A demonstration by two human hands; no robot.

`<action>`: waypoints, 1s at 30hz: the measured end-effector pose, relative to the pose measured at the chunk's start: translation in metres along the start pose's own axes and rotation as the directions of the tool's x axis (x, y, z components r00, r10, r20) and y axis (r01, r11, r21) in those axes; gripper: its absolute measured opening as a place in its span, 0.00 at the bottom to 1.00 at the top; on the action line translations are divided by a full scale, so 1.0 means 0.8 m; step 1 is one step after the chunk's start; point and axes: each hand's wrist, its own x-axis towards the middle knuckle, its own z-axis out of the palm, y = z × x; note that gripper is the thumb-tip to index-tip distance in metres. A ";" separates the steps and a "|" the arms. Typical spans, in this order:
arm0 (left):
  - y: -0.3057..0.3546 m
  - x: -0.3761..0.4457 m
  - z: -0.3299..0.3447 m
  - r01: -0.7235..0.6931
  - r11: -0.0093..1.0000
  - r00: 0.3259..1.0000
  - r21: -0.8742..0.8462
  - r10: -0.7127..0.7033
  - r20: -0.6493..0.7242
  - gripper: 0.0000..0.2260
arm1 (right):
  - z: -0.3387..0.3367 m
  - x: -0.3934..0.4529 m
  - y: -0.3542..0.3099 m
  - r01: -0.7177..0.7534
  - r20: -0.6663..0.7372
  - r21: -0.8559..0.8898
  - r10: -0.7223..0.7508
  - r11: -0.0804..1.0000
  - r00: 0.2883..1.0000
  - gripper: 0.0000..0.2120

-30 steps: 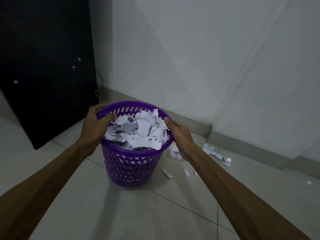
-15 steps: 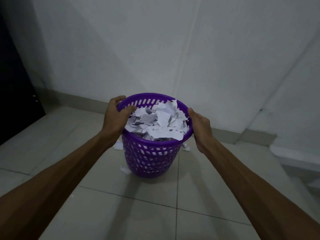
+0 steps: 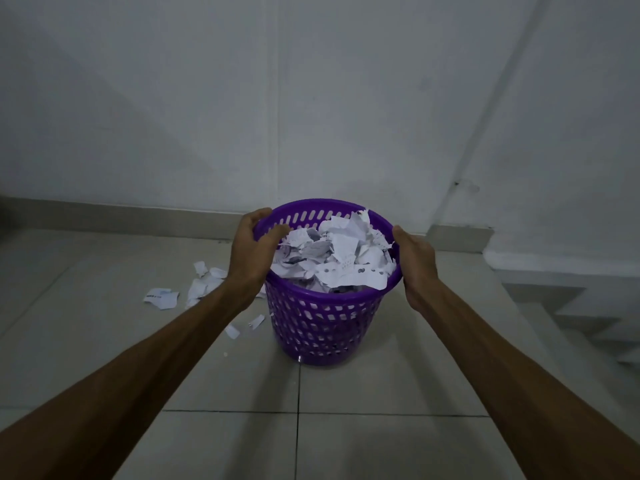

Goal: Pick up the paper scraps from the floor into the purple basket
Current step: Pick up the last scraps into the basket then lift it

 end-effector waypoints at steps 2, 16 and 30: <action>-0.009 0.002 0.009 0.005 1.000 1.000 0.009 -0.005 0.011 0.18 | -0.010 0.004 0.007 -0.010 -0.010 -0.001 0.010 1.000 1.000 0.11; -0.029 0.003 0.016 -0.015 0.997 0.998 0.081 0.010 0.055 0.24 | -0.023 0.006 0.024 0.035 0.101 -0.099 -0.025 0.994 0.995 0.20; -0.026 0.000 -0.155 -0.091 0.948 0.995 0.305 0.072 0.074 0.23 | 0.129 -0.050 -0.105 0.456 0.237 -0.093 -0.425 0.885 0.874 0.23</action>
